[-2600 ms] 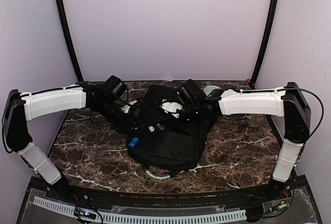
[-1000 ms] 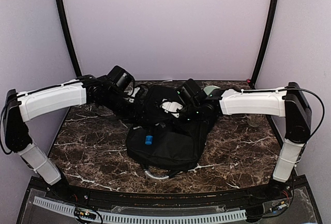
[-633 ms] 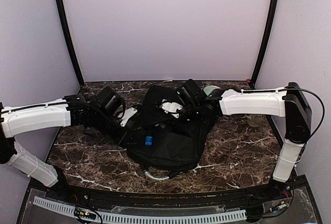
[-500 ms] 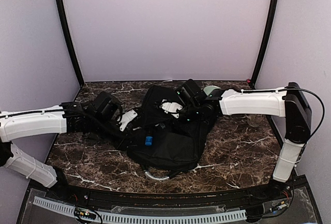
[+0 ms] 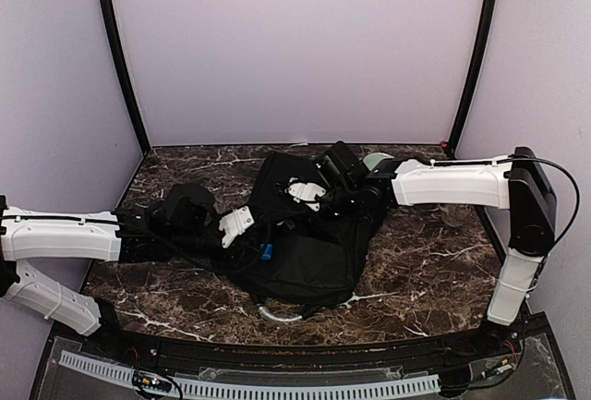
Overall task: Pack the student bag
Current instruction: Adjust the pen in the upper front pocket of the bag.
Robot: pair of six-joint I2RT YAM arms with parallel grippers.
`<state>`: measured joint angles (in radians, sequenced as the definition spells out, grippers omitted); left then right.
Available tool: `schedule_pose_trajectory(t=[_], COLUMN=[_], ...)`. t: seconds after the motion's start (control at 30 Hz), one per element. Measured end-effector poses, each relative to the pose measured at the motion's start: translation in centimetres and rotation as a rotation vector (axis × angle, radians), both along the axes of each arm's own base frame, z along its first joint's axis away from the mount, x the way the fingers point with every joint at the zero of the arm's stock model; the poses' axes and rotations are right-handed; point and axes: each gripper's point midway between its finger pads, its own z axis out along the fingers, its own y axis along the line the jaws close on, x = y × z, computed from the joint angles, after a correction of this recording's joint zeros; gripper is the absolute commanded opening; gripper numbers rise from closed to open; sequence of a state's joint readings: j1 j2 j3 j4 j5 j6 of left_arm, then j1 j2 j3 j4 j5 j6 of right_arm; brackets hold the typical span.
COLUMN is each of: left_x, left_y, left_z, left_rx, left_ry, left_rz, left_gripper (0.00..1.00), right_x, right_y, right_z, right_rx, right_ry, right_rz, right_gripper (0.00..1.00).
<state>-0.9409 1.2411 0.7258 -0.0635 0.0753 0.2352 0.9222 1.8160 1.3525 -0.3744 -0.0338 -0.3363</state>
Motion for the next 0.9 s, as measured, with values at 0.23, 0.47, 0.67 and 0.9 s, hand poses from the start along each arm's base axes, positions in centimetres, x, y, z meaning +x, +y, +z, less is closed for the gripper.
schedule_pose_trajectory(t=[0.23,0.47,0.67,0.9], left_x=[0.7,0.8,1.3,2.4], left_y=[-0.2,-0.3,-0.1,-0.7], left_z=[-0.9,-1.7,-4.3,-4.4], left_rx=[0.033,0.041,0.103,0.078], left_ry=[-0.05,-0.058,-0.05,-0.076], left_rz=[-0.018,-0.022,-0.003,0.041], left_gripper=[0.35,0.36,0.34,0.25], right_x=[0.0,0.0,0.0,0.0], right_y=[0.0,0.0,0.0,0.0], right_z=[0.0,0.0,0.0,0.0], right_rx=[0.0,0.0,0.0,0.0], right_ry=[0.0,0.0,0.0,0.001], right_rz=[0.0,0.0,0.0,0.0], right_gripper=[0.01,0.01,0.01,0.01])
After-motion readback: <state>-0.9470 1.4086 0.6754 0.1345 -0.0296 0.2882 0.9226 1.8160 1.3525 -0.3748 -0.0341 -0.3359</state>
